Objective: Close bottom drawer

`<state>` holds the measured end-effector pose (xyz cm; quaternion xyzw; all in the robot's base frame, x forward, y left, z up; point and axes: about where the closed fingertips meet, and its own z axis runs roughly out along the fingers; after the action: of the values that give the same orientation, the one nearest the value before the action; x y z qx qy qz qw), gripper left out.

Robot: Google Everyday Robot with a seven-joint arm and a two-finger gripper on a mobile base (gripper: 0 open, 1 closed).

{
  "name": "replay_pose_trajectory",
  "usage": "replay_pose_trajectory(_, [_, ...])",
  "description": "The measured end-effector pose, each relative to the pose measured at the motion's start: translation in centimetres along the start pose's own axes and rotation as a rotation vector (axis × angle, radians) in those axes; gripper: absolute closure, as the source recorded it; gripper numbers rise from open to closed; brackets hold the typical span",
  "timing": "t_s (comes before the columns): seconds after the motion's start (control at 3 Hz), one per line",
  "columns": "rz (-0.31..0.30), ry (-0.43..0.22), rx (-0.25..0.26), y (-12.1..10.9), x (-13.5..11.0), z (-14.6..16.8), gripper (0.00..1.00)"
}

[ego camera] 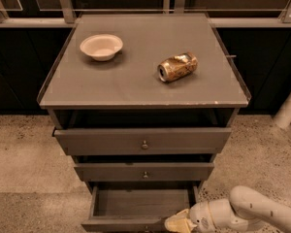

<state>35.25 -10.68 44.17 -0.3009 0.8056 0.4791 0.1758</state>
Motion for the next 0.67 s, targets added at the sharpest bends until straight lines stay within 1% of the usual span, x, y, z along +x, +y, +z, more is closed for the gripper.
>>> replay_pose_trajectory(0.33, [0.046, -0.041, -0.023, -5.2, 1.8, 5.0, 1.00])
replay_pose_trajectory(0.67, [0.136, -0.036, -0.085, -8.6, 5.7, 10.5, 1.00])
